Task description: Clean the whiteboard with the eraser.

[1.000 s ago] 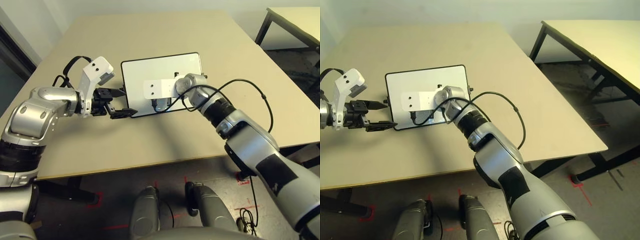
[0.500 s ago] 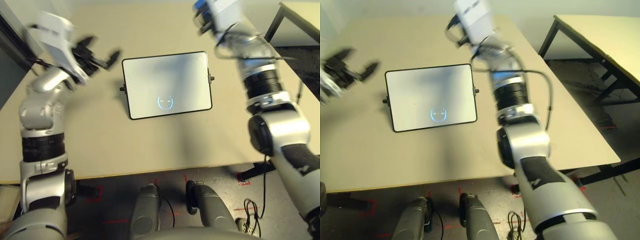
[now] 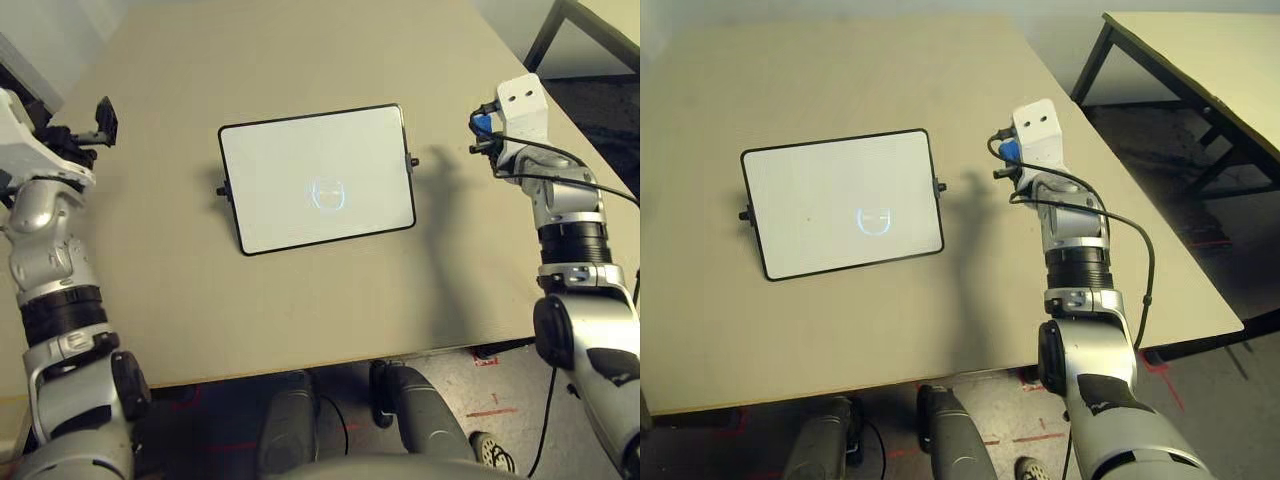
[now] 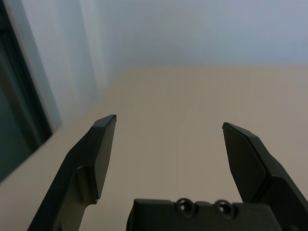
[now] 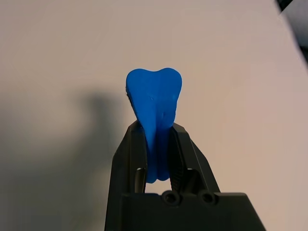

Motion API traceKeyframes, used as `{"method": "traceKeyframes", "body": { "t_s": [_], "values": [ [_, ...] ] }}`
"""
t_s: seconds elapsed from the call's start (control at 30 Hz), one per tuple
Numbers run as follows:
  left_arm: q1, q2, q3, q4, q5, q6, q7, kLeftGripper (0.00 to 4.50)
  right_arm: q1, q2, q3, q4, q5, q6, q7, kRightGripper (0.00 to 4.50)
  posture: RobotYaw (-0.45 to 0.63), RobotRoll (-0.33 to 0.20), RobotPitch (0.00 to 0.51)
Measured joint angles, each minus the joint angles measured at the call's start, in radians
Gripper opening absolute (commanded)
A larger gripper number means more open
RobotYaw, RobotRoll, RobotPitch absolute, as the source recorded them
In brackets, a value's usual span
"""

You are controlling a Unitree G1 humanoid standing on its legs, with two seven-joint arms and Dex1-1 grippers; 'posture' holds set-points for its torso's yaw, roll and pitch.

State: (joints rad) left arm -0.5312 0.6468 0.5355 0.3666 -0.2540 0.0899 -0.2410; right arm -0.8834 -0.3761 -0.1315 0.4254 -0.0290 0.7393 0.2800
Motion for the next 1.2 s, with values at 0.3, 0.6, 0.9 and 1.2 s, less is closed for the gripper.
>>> {"method": "traceKeyframes", "body": {
  "t_s": [0.3, 0.6, 0.9, 1.2],
  "values": [
    [-0.126, 0.167, -0.196, -0.121, -0.142, 0.306, -0.368, 4.50, -0.122, -0.046, 0.307, -0.343, 0.048, 0.062, 0.342, 0.60, -0.02, 0.000, 0.168],
    [-0.154, 0.425, -0.457, -0.270, -0.218, 0.656, -0.824, 4.50, -0.132, -0.085, 0.652, -0.435, 0.017, 0.032, 0.634, 0.60, -0.01, 0.000, 0.181],
    [-0.121, 0.506, -0.532, -0.434, -0.244, 0.821, -0.947, 4.50, -0.256, 0.038, 0.760, -0.254, -0.096, -0.115, 0.675, 0.60, 0.00, 0.000, 0.190],
    [-0.040, 0.491, -0.520, -0.541, -0.260, 0.851, -0.898, 4.50, -0.295, 0.147, 0.783, -0.059, -0.185, -0.246, 0.675, 0.60, 0.03, 0.000, 0.200]
  ]
}}
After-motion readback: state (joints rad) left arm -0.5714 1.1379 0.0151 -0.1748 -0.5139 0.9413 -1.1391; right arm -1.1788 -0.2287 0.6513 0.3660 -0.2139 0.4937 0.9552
